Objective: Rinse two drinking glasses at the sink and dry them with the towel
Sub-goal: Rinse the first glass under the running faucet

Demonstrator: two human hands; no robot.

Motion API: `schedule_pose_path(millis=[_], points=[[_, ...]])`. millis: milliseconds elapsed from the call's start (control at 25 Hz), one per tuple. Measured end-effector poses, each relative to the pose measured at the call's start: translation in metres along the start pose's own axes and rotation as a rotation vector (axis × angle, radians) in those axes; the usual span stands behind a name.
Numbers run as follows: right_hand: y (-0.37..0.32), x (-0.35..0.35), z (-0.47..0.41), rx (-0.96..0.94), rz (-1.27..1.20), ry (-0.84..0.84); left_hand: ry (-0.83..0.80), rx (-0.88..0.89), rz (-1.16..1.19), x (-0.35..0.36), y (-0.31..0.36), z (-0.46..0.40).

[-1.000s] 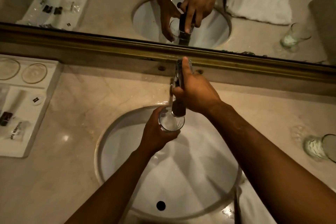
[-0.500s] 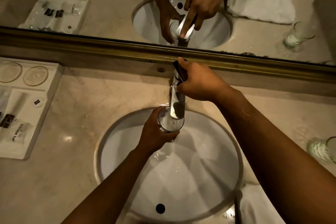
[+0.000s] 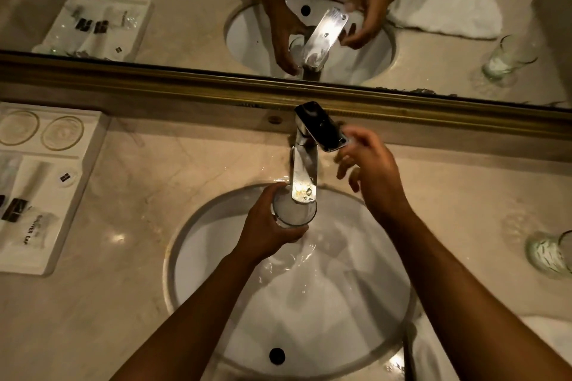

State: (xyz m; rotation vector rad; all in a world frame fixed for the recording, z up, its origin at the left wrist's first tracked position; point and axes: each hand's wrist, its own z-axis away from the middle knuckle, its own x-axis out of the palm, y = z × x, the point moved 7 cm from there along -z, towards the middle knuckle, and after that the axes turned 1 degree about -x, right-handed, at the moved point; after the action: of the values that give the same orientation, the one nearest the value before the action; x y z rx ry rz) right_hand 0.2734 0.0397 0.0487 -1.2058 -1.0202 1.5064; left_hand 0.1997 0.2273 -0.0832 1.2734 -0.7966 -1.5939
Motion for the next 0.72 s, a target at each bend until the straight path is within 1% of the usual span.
schedule_pose_path(millis=[40,80,120,160,240,280,320,360,400,440,480,520,560,640,720], points=[[0.018,-0.010,0.014,0.004,-0.057,0.063,-0.016,-0.002,0.001,-0.001,-0.001,-0.001],[0.035,-0.015,0.028,-0.001,-0.005,0.072,-0.037,-0.006,0.003,-0.002,-0.003,-0.002],[0.050,-0.014,0.040,-0.020,0.136,0.023,-0.064,-0.008,0.004,-0.002,-0.003,-0.003],[0.063,-0.007,0.048,-0.046,0.302,-0.069,-0.091,-0.006,0.003,-0.003,-0.003,-0.005],[0.088,0.019,0.056,-0.151,0.585,-0.319,-0.152,-0.001,-0.003,-0.003,-0.004,-0.009],[0.097,0.033,0.056,-0.229,0.697,-0.438,-0.183,-0.001,-0.004,-0.002,-0.005,-0.011],[0.100,0.046,0.055,-0.338,0.795,-0.515,-0.208,-0.005,-0.001,-0.002,-0.006,-0.013],[0.100,0.056,0.051,-0.463,0.878,-0.522,-0.224,-0.010,0.004,-0.002,-0.007,-0.015],[0.097,0.062,0.047,-0.582,0.949,-0.465,-0.236,-0.015,0.013,-0.004,-0.007,-0.017],[0.091,0.065,0.042,-0.660,1.001,-0.390,-0.244,-0.015,0.019,-0.007,-0.007,-0.020],[0.087,0.067,0.038,-0.720,1.019,-0.319,-0.252,-0.010,0.021,-0.010,-0.006,-0.022],[0.085,0.069,0.036,-0.768,1.012,-0.284,-0.261,0.001,0.014,-0.013,-0.006,-0.024],[0.085,0.072,0.037,-0.808,0.976,-0.305,-0.274,0.012,0.002,-0.016,-0.005,-0.026],[0.093,0.078,0.039,-0.833,0.901,-0.447,-0.319,0.038,-0.033,-0.018,-0.004,-0.028],[0.104,0.082,0.041,-0.839,0.920,-0.522,-0.389,0.043,-0.062,-0.015,-0.003,-0.028]])
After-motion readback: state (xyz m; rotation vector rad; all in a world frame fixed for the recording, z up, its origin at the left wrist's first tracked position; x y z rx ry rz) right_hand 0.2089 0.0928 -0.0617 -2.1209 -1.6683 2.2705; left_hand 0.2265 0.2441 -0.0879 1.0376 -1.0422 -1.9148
